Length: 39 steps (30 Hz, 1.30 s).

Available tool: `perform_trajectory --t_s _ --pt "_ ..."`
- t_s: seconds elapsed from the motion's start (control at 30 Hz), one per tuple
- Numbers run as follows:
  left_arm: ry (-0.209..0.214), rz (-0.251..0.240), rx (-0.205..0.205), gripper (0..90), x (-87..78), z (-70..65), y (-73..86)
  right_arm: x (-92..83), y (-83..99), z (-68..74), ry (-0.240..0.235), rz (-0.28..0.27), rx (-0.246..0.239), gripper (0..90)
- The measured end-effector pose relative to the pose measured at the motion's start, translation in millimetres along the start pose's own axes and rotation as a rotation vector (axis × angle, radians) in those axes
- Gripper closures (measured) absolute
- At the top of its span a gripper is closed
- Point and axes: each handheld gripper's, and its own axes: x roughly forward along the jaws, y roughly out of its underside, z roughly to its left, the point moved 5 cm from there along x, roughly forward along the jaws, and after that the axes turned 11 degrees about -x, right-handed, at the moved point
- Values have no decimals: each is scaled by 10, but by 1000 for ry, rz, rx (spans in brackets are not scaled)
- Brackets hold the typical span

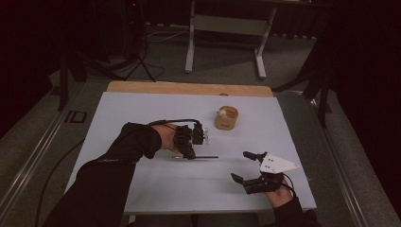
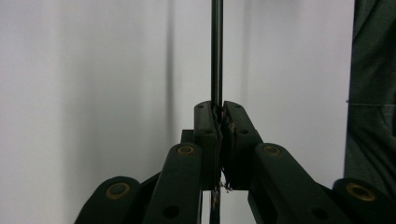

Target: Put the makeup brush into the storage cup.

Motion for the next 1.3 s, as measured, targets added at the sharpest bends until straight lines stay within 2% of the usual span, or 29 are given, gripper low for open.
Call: perform_trajectory --t_s 0.1,0.27,0.4,0.47,0.5,0.57,0.63,0.67,0.77,0.93,1.03,1.07,1.2,1.3 --pt "8 4 4 859 30 -9 -54 61 -39 70 -29 17 -15 134" --pt "20 8 11 859 57 -22 -116 144 -86 138 7 54 -95 135" --pt "17 22 22 859 79 -42 -140 176 -133 185 14 74 -153 149" --pt "21 34 29 859 86 -50 -144 177 -137 197 22 138 -239 251" --pt "20 35 25 859 87 -57 -147 180 -141 200 27 153 -267 264" --pt "26 40 25 859 85 -65 -152 185 -147 196 33 186 -314 343" --pt "34 44 27 859 84 -72 -167 189 -150 195 42 196 -333 360" --pt "25 45 32 859 86 -74 -174 203 -156 187 56 232 -389 443" --pt "31 46 34 859 89 -90 -198 233 -167 178 74 259 -446 519" --pt "32 53 40 859 94 -105 -218 305 -159 216 119 348 -582 595" --pt "33 49 40 859 97 -104 -234 357 -147 260 125 391 -633 619" --pt "36 51 32 859 97 -108 -236 377 -143 254 117 406 -674 620" --pt "38 56 30 859 97 -110 -262 452 -156 274 110 421 -716 641" --pt "38 52 24 859 102 -111 -297 504 -205 297 102 411 -718 654"
